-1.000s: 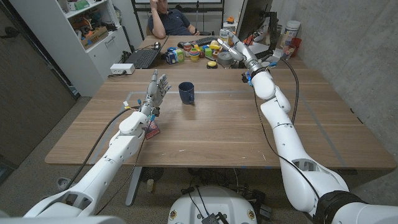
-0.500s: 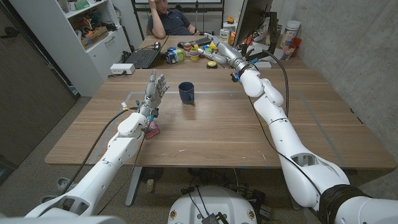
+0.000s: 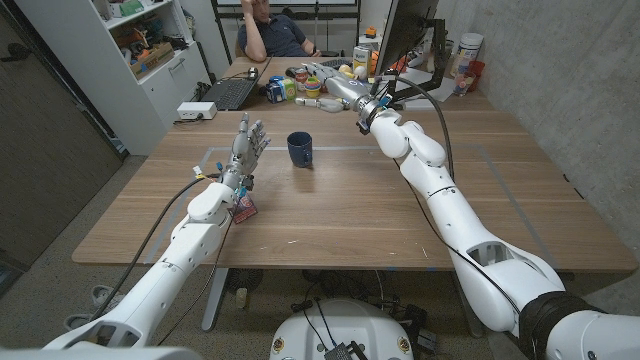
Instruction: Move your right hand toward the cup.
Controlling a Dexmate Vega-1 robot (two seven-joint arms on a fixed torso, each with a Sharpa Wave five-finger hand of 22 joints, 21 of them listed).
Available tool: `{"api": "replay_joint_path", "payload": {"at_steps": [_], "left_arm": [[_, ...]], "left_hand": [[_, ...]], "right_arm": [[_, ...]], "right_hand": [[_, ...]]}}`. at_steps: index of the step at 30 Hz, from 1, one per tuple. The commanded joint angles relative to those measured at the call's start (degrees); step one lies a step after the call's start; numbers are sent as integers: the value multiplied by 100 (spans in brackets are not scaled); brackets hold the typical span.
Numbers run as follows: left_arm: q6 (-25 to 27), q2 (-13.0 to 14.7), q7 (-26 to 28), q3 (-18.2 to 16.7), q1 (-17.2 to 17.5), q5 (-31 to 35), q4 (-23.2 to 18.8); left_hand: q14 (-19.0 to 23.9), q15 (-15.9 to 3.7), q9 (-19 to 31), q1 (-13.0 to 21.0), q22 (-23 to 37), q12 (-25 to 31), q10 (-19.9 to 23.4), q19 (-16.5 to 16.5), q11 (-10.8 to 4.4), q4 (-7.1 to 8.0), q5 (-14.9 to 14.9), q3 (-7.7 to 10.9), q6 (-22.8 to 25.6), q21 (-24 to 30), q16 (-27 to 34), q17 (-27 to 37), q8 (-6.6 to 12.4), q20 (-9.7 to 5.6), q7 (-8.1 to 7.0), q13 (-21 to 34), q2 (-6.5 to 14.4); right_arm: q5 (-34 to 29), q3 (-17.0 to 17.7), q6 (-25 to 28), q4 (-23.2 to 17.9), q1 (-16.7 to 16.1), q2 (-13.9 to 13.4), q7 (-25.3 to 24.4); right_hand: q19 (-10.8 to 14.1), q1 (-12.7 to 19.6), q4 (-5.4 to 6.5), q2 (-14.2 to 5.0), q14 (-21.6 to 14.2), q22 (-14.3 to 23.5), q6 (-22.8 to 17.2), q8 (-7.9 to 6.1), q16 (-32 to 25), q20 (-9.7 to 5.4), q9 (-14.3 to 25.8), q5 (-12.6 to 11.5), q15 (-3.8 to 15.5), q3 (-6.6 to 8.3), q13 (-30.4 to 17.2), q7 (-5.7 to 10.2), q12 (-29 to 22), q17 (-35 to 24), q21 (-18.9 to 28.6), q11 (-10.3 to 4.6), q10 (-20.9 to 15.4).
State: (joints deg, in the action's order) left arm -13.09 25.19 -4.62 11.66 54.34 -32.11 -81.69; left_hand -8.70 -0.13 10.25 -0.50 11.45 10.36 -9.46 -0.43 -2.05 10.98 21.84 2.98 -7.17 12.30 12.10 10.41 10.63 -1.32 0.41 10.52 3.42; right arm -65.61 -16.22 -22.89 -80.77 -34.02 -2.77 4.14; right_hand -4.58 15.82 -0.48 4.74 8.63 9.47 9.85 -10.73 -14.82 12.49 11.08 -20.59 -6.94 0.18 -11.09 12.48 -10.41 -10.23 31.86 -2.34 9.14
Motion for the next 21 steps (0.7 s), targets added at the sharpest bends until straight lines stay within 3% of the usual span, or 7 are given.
{"api": "replay_joint_path", "payload": {"at_steps": [1, 6, 7, 15, 21], "left_arm": [[26, 6, 78, -58, 144, 12, -143], [2, -7, 85, -76, 175, 12, -159], [0, -2, 92, -81, 184, 19, -173], [-14, 25, 142, -143, 272, 31, -274], [-7, 28, 162, -173, 302, 35, -306]], "left_hand": [[-37, 17, 21, -2, 20, 29, -50, 8, 8, 7, 25, -39, -15, 22, 33, 16, 28, -35, 4, 10, 650], [-35, 12, 21, -1, 19, 28, -51, 10, 9, 7, 29, -45, -14, 22, 33, 16, 28, -40, 2, 10, 650], [-34, 15, 21, -1, 19, 27, -53, 8, 14, 7, 30, -47, -14, 21, 34, 16, 28, -35, 2, 10, 650], [-33, 13, 21, -1, 19, 29, -49, 16, 6, 7, 37, -58, -12, 23, 33, 16, 28, -41, -3, 10, 651], [-35, 14, 21, 0, 18, 29, -47, 19, 15, 7, 42, -66, -13, 23, 32, 16, 26, -40, 3, 10, 652]], "right_arm": [[-589, -658, -53, 377, 356, -72, -105], [-694, -896, -54, 836, 674, 9, 4], [-765, -960, -16, 928, 748, 18, 20], [-983, -1264, 259, 1653, 1250, 141, 268], [-1010, -1392, 386, 1929, 1415, 161, 399]], "right_hand": [[-94, 154, -65, -31, 69, 18, 76, -32, 41, -1, 35, -63, 25, 5, -19, 14, -12, -15, -120, -110, 93], [-119, 202, -77, -67, 78, 20, 45, -58, 60, -1, 42, -78, 32, 12, -21, 15, -21, -16, -178, -151, 117], [-92, 308, -109, -135, -82, 33, -170, -160, 28, -4, 61, -117, 82, 24, -20, 11, -97, -19, -271, -198, -27], [-46, 317, -115, -104, -54, 38, -234, -174, 64, -2, 65, -119, 57, -25, -19, 15, -72, -19, -330, -181, 36], [-3, 314, -116, -78, -107, 43, -220, -159, 56, -3, 64, -117, 41, -59, -19, 15, -90, -19, -353, -185, -5]]}}
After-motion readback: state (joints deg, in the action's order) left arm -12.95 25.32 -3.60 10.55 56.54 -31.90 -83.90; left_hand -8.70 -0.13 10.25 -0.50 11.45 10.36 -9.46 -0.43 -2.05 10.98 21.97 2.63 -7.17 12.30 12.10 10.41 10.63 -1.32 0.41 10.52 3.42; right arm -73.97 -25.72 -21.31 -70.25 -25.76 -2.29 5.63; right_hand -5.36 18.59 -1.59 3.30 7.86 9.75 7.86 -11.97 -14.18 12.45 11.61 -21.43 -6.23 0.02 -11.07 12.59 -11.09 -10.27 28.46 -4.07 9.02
